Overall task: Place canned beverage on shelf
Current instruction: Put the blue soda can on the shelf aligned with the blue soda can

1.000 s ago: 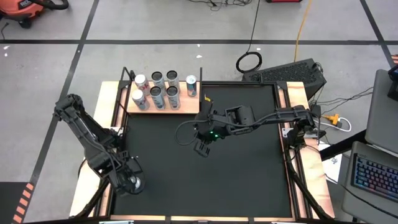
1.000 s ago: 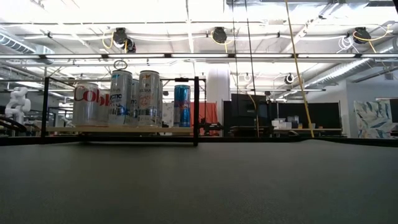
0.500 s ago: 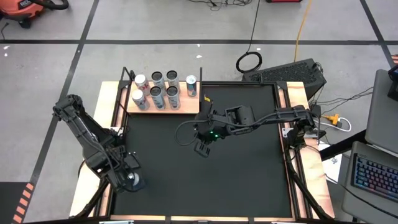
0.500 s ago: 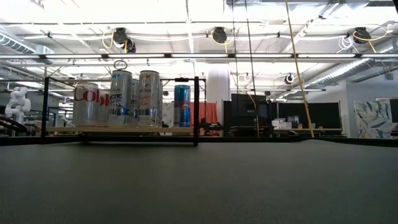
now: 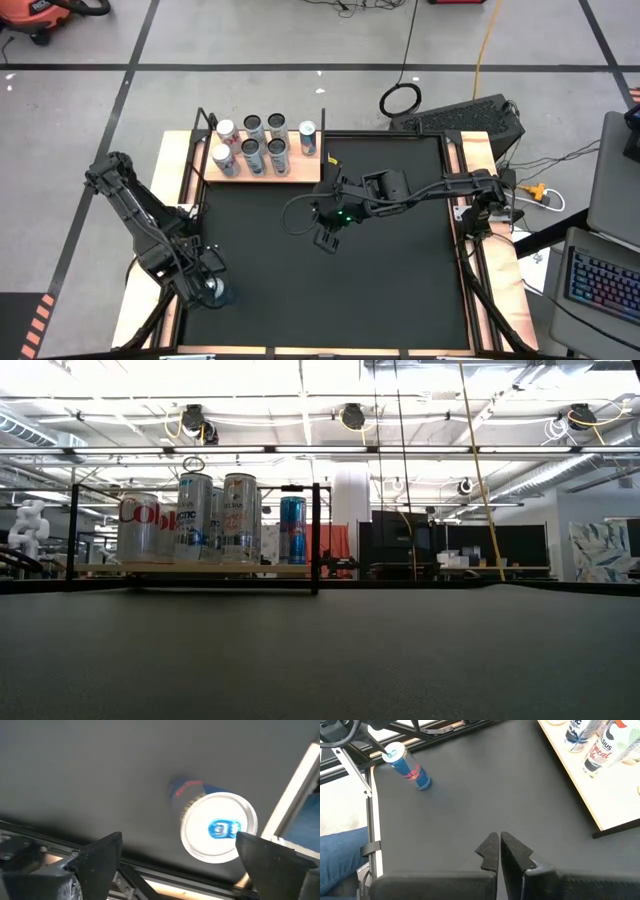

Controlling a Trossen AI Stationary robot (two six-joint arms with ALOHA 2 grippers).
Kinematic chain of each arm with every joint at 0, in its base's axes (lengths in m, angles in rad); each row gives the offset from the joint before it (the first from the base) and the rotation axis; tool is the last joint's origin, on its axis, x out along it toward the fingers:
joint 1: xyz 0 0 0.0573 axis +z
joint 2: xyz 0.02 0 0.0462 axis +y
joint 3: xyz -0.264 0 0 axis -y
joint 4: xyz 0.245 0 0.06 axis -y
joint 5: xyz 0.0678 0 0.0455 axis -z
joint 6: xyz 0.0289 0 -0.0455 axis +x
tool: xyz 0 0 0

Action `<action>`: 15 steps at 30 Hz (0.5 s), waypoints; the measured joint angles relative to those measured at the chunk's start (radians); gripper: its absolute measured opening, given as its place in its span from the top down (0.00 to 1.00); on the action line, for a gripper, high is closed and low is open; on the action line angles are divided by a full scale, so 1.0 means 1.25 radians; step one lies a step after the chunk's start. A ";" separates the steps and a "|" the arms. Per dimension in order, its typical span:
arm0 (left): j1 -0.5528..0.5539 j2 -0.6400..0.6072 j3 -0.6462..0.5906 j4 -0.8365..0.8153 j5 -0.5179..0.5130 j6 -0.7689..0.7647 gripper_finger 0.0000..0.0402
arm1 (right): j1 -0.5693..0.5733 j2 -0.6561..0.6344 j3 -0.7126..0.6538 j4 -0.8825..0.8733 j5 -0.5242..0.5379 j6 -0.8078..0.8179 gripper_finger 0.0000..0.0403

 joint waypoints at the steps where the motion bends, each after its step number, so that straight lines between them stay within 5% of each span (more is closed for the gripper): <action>1: 0.000 0.000 0.000 0.009 0.007 0.000 0.05 | 0.000 0.000 0.000 0.000 0.000 0.000 1.00; 15: 0.000 0.027 -0.015 0.093 0.012 -0.003 0.05 | 0.000 0.000 0.000 0.000 0.001 0.000 1.00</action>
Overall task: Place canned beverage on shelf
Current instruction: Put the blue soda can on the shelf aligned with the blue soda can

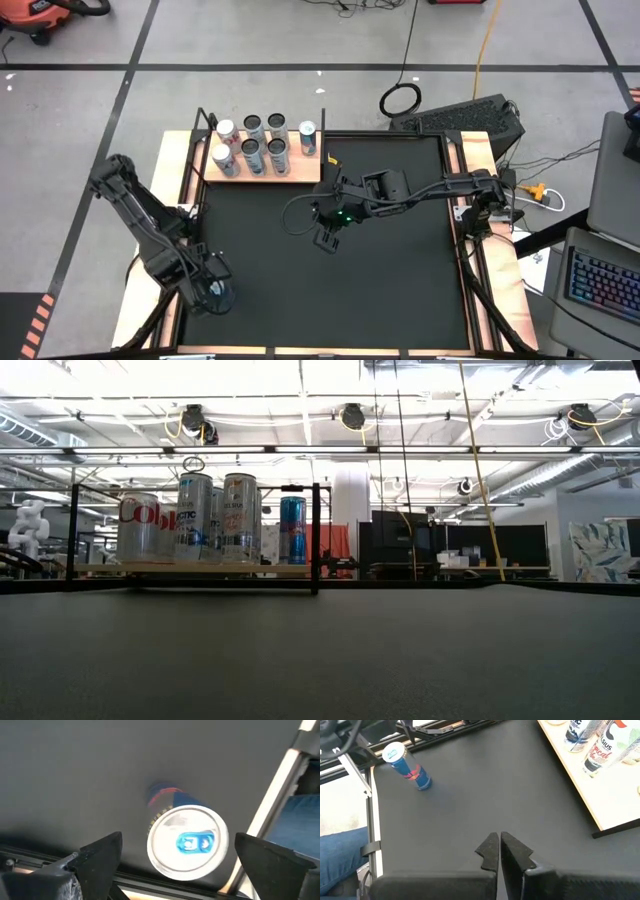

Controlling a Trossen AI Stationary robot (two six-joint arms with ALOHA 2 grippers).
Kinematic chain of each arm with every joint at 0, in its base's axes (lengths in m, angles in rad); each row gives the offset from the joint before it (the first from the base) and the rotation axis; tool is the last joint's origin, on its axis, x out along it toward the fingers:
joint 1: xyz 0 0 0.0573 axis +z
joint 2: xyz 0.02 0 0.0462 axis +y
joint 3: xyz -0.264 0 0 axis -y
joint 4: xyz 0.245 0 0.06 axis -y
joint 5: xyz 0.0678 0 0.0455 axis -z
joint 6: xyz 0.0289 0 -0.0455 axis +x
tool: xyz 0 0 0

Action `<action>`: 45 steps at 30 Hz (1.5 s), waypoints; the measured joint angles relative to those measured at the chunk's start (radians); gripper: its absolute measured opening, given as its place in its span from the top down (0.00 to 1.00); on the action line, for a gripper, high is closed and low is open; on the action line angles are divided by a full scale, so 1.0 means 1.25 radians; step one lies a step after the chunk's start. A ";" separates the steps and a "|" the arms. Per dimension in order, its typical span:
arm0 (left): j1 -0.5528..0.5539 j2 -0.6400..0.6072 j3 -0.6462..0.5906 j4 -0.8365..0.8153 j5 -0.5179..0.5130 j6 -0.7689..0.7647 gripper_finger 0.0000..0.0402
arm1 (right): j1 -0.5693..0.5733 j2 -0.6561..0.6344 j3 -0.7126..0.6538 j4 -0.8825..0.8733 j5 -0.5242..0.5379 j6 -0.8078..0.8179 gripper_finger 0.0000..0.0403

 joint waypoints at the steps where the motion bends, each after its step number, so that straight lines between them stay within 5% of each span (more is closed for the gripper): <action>1: 0.000 0.005 -0.003 -0.001 0.000 0.000 0.05 | 0.000 0.000 0.000 0.000 0.000 0.000 1.00; 35: 0.007 0.057 -0.009 0.001 -0.044 -0.001 0.05 | 0.000 0.000 0.000 0.000 -0.001 -0.003 1.00; 45: 0.007 0.057 -0.009 0.006 -0.018 0.025 0.22 | 0.000 0.000 0.000 0.000 0.000 -0.003 1.00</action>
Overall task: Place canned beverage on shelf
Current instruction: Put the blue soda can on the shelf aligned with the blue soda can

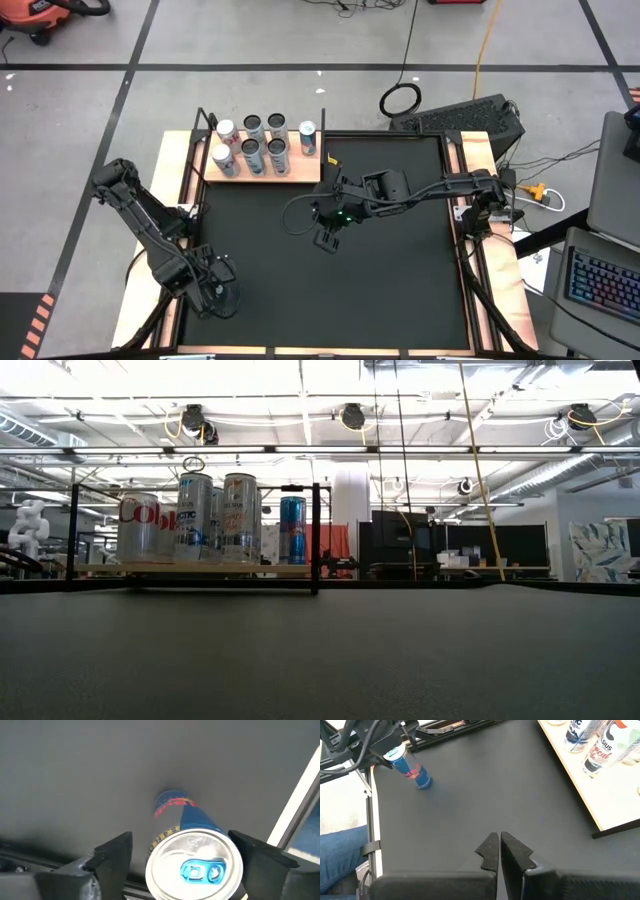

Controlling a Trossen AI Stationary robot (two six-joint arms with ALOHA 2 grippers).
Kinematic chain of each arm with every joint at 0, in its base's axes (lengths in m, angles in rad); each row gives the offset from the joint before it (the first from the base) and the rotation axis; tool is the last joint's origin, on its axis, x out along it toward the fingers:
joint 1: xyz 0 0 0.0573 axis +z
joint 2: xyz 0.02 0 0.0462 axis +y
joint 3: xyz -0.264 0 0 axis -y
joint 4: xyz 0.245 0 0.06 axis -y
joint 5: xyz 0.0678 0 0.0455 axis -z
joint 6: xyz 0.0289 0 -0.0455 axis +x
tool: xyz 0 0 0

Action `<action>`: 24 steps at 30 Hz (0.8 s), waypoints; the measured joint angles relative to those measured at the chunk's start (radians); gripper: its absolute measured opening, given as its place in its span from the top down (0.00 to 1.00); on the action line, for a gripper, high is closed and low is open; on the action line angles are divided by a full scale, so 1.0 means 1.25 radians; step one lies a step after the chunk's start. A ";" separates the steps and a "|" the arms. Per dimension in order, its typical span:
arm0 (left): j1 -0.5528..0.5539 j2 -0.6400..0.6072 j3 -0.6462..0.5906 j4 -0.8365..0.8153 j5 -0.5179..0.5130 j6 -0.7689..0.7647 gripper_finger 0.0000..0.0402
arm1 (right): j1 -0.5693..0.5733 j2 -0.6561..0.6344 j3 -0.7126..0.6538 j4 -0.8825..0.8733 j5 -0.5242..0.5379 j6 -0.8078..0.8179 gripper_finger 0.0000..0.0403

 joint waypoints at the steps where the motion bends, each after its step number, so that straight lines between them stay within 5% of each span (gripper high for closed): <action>1: 0.000 0.000 0.000 0.003 0.004 0.014 0.25 | 0.000 0.000 0.000 0.000 0.000 0.000 1.00; 10: 0.052 -0.002 0.000 0.002 0.019 0.183 0.44 | 0.000 0.000 0.000 0.000 0.002 0.003 1.00; 16: 0.127 -0.002 0.002 0.001 0.066 0.305 0.44 | 0.000 0.000 0.000 -0.010 0.006 -0.008 1.00; 24: 0.242 0.000 0.037 -0.005 0.025 0.545 0.44 | 0.000 -0.005 0.000 -0.077 0.051 -0.032 1.00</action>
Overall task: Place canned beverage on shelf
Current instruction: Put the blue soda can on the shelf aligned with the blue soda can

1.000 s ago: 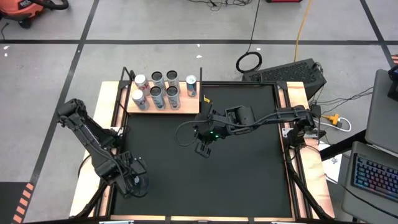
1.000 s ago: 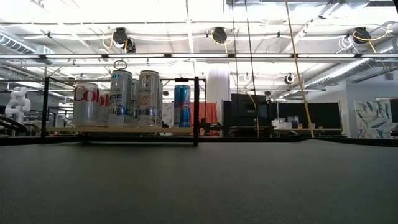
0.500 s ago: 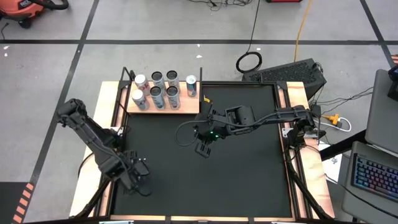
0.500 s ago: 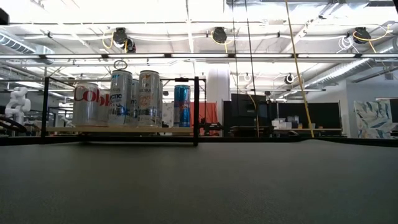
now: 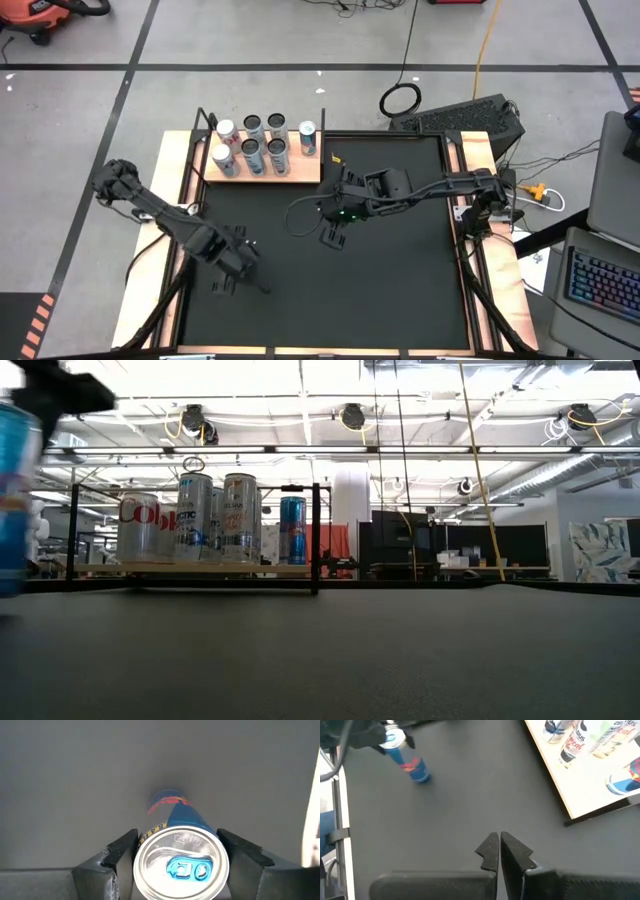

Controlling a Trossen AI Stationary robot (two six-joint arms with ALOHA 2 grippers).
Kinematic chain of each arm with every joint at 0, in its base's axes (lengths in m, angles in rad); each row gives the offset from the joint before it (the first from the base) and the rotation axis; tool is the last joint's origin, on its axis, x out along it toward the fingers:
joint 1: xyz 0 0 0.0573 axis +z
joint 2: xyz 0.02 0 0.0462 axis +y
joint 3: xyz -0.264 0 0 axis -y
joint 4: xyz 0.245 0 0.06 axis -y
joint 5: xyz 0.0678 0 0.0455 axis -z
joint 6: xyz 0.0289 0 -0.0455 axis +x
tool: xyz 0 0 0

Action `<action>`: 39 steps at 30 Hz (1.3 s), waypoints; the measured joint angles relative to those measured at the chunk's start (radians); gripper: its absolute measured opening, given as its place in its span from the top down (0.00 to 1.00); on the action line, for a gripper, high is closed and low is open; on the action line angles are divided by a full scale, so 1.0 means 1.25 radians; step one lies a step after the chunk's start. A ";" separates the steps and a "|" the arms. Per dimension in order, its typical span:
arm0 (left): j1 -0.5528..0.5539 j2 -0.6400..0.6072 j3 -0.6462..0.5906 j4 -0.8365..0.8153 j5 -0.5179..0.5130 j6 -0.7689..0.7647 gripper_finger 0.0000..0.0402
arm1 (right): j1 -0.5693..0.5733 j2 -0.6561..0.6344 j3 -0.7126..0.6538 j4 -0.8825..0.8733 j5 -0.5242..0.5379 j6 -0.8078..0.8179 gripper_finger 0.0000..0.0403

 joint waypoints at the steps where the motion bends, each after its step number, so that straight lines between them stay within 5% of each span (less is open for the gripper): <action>1: 0.019 0.000 0.002 -0.002 -0.001 0.036 0.44 | 0.000 -0.001 0.000 -0.001 0.001 -0.005 1.00; 24: 0.372 0.023 0.168 -0.058 -0.075 0.759 0.44 | -0.001 -0.001 0.001 -0.120 0.014 -0.007 1.00; 39: 0.539 0.134 0.282 -0.116 -0.074 1.007 0.44 | -0.001 -0.004 -0.001 -0.191 0.034 0.135 1.00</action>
